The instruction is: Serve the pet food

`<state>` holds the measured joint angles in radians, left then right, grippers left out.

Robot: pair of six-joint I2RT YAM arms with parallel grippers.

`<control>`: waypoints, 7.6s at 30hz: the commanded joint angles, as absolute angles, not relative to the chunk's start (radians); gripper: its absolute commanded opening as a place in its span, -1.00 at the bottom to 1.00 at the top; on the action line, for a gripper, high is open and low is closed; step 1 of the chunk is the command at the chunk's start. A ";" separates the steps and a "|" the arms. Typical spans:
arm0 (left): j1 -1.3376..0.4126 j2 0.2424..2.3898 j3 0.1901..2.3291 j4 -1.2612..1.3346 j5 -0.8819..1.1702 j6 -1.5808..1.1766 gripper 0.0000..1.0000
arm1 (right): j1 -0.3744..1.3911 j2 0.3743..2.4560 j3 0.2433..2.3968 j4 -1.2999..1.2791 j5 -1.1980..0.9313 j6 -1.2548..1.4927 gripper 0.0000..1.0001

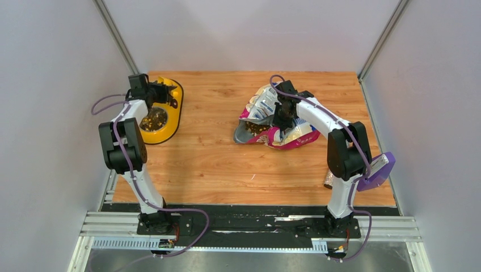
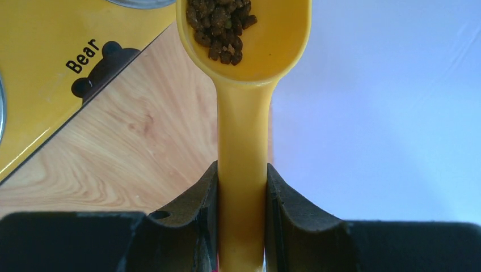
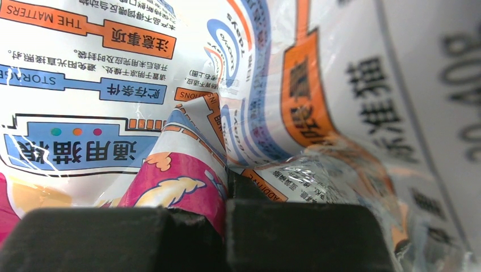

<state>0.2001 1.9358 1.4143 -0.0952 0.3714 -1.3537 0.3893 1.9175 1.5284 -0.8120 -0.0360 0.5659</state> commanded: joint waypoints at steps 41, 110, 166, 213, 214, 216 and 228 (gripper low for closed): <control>0.241 1.808 1.235 0.109 0.497 -1.647 -1.00 | 0.342 1.896 1.555 -0.745 0.072 0.554 -1.00; -0.485 1.616 1.022 0.166 0.289 -0.329 0.31 | 0.367 1.764 1.499 -0.725 -0.167 0.539 -1.00; -0.472 1.390 1.505 -0.450 -0.166 -0.646 -1.00 | 0.627 1.546 1.797 -0.735 -0.305 0.248 0.81; -0.347 1.379 1.626 -0.442 0.317 -0.303 0.52 | 0.623 1.206 1.302 -0.519 -0.267 -0.230 -1.00; -0.343 1.374 1.633 -0.450 0.341 -0.216 0.59 | 0.618 1.193 1.296 -0.519 -0.282 -0.261 -1.00; -0.320 1.358 1.632 -0.465 0.380 -0.102 0.69 | 0.593 1.173 1.292 -0.523 -0.331 -0.312 -1.00; -0.080 1.254 1.361 -0.184 0.896 0.191 0.77 | 0.424 1.253 1.450 -0.713 -0.628 -0.453 -1.00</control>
<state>-0.0940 1.2751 1.4467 -0.3153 0.6712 -0.0212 0.4644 1.2427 1.3144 -0.6712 -0.4789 -0.3649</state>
